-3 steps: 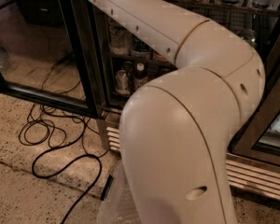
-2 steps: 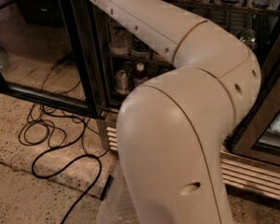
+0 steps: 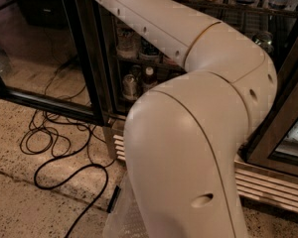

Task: Pick coke can from top shelf of fridge

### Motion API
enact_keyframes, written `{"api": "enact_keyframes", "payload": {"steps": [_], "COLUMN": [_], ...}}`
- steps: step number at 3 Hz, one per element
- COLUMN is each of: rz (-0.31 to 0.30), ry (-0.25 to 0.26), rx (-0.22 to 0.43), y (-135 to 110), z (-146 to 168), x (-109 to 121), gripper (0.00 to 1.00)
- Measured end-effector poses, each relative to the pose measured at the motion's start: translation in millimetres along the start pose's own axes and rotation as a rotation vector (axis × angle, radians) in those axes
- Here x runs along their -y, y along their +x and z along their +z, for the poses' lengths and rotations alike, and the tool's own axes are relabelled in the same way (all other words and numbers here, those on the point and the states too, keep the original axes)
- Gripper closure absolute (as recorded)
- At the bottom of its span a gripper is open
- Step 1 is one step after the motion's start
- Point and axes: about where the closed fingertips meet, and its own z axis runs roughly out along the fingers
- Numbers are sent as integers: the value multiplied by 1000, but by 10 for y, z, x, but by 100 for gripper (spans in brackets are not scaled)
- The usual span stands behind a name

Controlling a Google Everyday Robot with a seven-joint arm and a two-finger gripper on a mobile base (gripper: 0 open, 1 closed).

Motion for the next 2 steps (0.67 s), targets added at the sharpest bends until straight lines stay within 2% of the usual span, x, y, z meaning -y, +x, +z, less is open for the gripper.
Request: {"api": "enact_keyframes", "payload": {"steps": [1, 2], "rz": [0, 18], "ry": [0, -21], "rx": [0, -4], "y": [0, -33], "z": [0, -69], "x": [0, -26], "gripper": [100, 100]}}
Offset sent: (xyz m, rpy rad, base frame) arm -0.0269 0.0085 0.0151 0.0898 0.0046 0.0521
